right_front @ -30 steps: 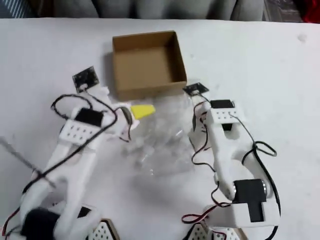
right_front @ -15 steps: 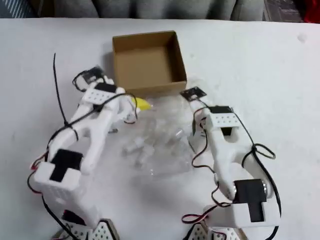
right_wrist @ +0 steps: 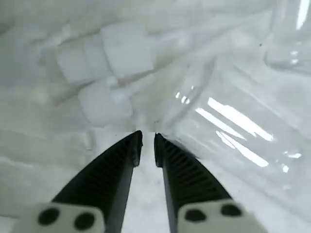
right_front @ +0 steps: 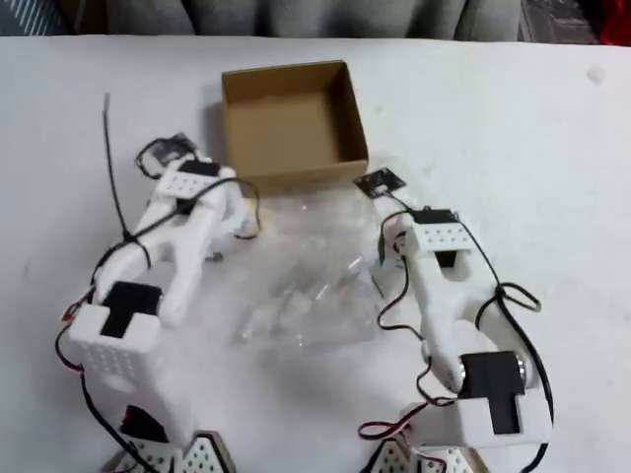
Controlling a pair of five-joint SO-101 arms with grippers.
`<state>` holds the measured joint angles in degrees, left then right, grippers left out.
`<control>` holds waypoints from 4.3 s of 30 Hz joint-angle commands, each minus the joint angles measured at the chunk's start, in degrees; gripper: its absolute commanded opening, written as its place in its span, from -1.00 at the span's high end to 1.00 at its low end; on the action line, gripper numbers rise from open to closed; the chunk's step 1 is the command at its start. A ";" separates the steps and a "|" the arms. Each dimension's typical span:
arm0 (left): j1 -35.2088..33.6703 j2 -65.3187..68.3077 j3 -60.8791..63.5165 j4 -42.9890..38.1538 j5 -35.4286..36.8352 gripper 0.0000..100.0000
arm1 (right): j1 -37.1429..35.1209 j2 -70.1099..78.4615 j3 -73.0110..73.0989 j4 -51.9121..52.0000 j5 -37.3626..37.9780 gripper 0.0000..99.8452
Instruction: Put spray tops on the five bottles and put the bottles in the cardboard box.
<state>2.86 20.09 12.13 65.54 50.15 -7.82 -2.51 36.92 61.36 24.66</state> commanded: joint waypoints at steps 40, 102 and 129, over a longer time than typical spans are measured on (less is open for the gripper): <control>-11.82 -1.27 -9.93 12.40 -44.75 0.32 | 1.01 6.64 -3.16 -0.04 3.34 0.97; -21.58 -1.98 -8.88 0.70 -39.47 0.93 | -21.58 -16.40 -18.20 30.29 3.43 0.96; -33.10 -1.80 -10.73 -1.05 -28.40 0.93 | -49.27 -14.55 4.04 -5.85 33.85 0.40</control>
<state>-29.58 18.86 4.48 66.24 21.14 -56.26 -17.80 41.41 59.25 57.80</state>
